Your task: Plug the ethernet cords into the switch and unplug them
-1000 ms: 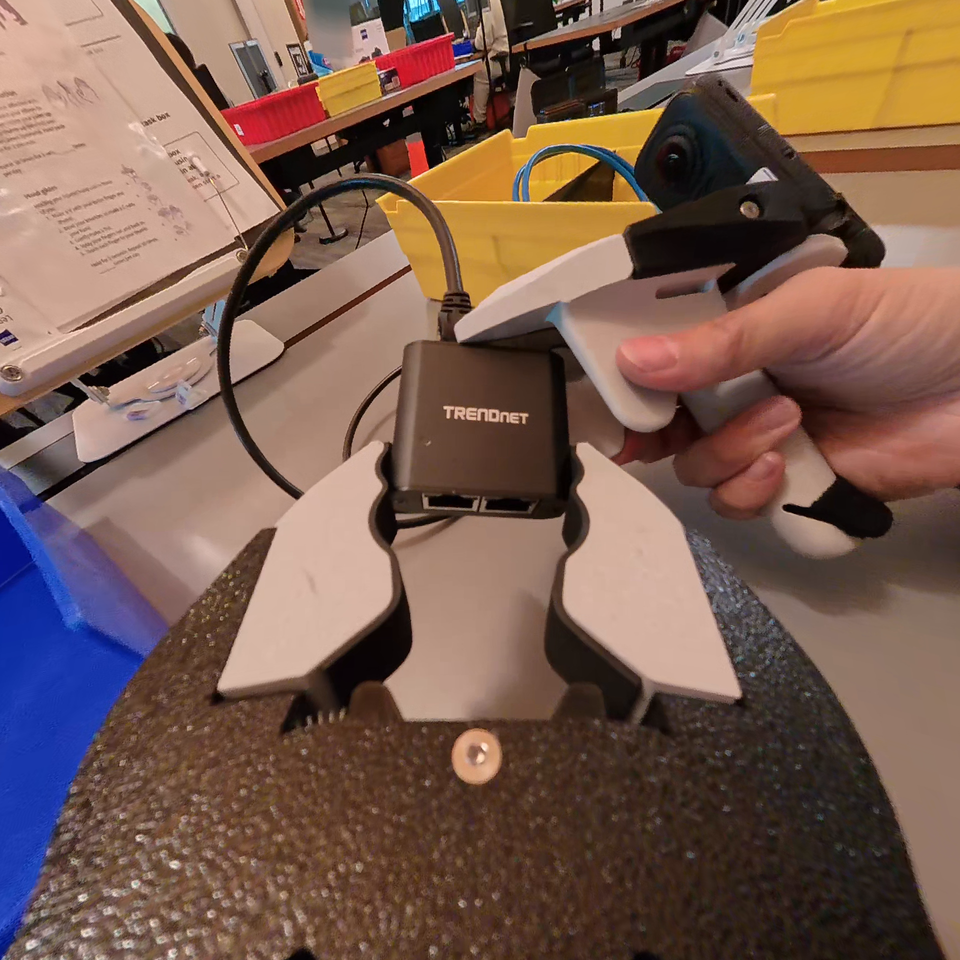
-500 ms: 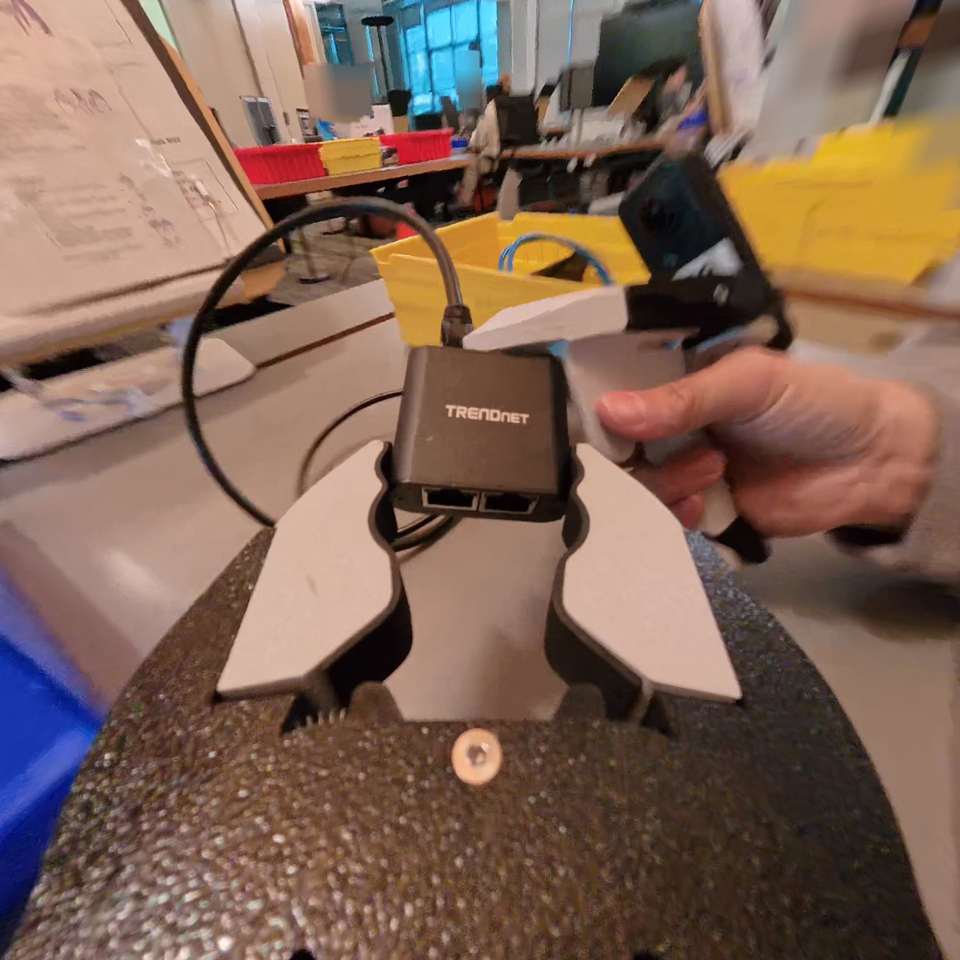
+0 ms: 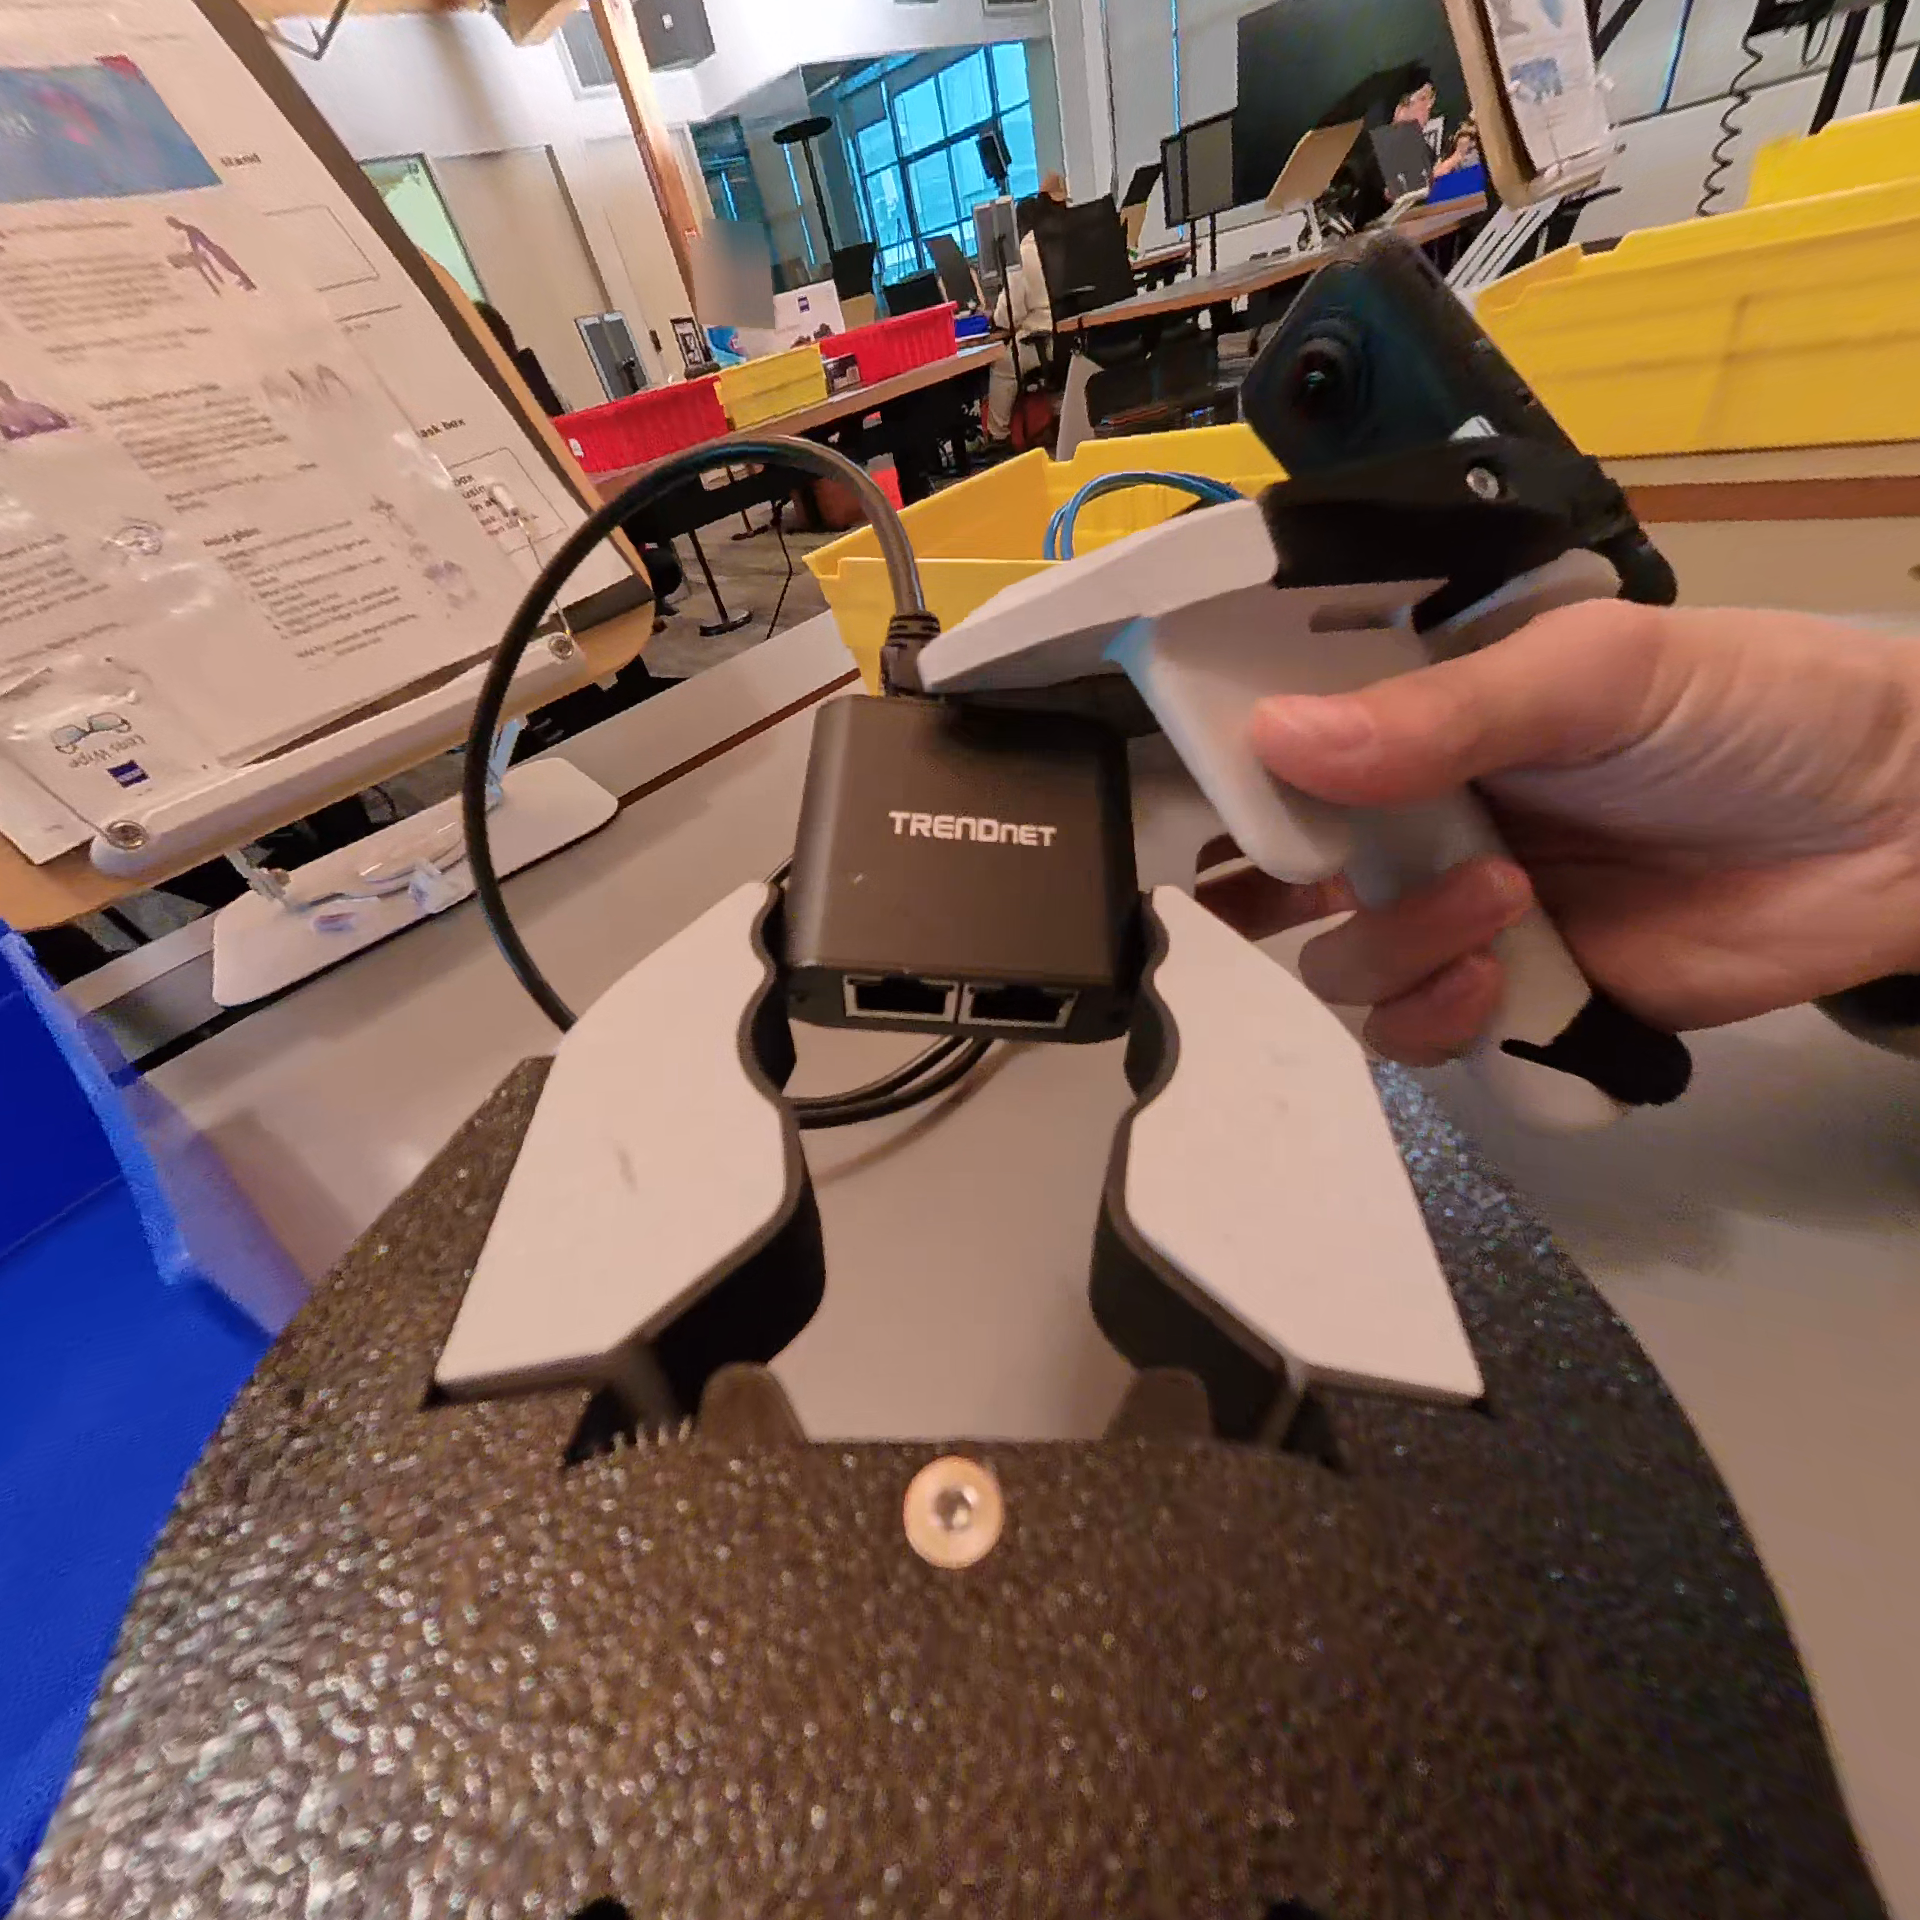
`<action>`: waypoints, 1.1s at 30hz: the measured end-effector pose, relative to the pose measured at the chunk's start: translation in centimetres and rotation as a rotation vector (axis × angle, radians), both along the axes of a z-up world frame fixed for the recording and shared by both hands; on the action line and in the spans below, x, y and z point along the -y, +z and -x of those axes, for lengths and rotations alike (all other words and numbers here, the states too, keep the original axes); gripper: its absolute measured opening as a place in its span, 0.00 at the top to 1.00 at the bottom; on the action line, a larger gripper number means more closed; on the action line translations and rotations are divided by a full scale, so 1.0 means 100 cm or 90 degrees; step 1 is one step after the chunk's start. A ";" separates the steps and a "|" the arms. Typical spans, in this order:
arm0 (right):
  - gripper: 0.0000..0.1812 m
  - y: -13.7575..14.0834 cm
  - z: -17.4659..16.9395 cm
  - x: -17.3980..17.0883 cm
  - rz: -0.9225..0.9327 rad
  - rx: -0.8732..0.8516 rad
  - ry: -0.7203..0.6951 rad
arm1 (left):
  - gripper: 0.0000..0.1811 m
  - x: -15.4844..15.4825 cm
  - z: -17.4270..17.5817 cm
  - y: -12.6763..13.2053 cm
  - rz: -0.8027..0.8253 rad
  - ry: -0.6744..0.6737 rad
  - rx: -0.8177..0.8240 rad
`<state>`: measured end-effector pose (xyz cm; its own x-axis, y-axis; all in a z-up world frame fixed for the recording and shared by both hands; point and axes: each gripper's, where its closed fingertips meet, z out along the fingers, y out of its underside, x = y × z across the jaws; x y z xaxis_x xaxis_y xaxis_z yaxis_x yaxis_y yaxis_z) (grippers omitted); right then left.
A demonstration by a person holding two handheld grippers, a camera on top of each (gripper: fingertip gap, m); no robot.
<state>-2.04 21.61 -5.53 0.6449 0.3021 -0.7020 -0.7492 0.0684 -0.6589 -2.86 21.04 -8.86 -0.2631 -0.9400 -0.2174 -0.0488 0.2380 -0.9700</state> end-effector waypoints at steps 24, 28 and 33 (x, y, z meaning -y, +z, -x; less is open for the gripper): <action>0.92 0.007 -0.001 0.009 -0.059 -0.018 -0.020 | 0.66 0.011 -0.002 0.006 0.026 0.031 0.043; 0.92 0.008 -0.001 0.010 -0.070 0.000 -0.012 | 0.66 0.008 -0.003 0.006 -0.059 0.071 0.043; 0.92 0.013 0.001 0.011 -0.051 0.056 -0.016 | 0.66 0.011 -0.002 0.011 -0.009 0.047 0.050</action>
<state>-2.09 20.52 -4.27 0.7111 0.3386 -0.6161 -0.6859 0.1417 -0.7138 -2.69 19.91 -7.80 -0.1752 -0.9526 -0.2487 0.0096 0.2509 -0.9680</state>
